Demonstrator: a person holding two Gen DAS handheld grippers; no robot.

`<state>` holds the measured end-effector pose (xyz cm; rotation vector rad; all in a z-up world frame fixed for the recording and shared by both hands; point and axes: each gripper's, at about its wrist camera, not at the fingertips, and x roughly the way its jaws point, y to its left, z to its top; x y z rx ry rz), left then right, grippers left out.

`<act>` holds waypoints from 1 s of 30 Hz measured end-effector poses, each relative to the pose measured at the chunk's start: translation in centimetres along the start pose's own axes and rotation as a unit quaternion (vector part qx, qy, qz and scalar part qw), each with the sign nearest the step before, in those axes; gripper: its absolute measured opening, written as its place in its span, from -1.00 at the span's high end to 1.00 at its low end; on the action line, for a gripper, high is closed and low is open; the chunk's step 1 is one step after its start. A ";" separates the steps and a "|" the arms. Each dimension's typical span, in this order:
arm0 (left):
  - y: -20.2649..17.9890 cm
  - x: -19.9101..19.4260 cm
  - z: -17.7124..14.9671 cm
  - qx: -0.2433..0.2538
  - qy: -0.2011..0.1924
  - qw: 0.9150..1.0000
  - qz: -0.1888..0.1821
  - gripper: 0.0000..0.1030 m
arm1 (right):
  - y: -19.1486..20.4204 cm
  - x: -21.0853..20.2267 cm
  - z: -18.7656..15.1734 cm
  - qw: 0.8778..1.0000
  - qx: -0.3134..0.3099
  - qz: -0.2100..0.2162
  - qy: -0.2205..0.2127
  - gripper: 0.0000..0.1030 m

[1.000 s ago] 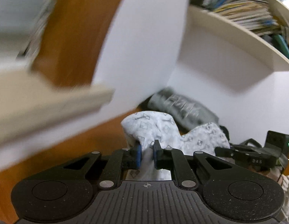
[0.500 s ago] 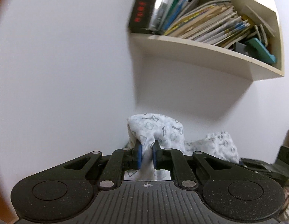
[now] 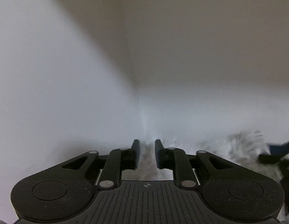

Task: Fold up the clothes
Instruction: 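Carry the shirt onto the grey garment pile and open both grippers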

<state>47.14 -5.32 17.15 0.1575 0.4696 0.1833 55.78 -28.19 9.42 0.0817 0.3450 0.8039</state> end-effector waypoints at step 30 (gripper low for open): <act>-1.9 -20.4 -10.7 -0.079 0.013 0.997 -0.007 -1.00 | 14.1 -8.7 -3.2 0.991 -0.084 0.088 0.053 -0.94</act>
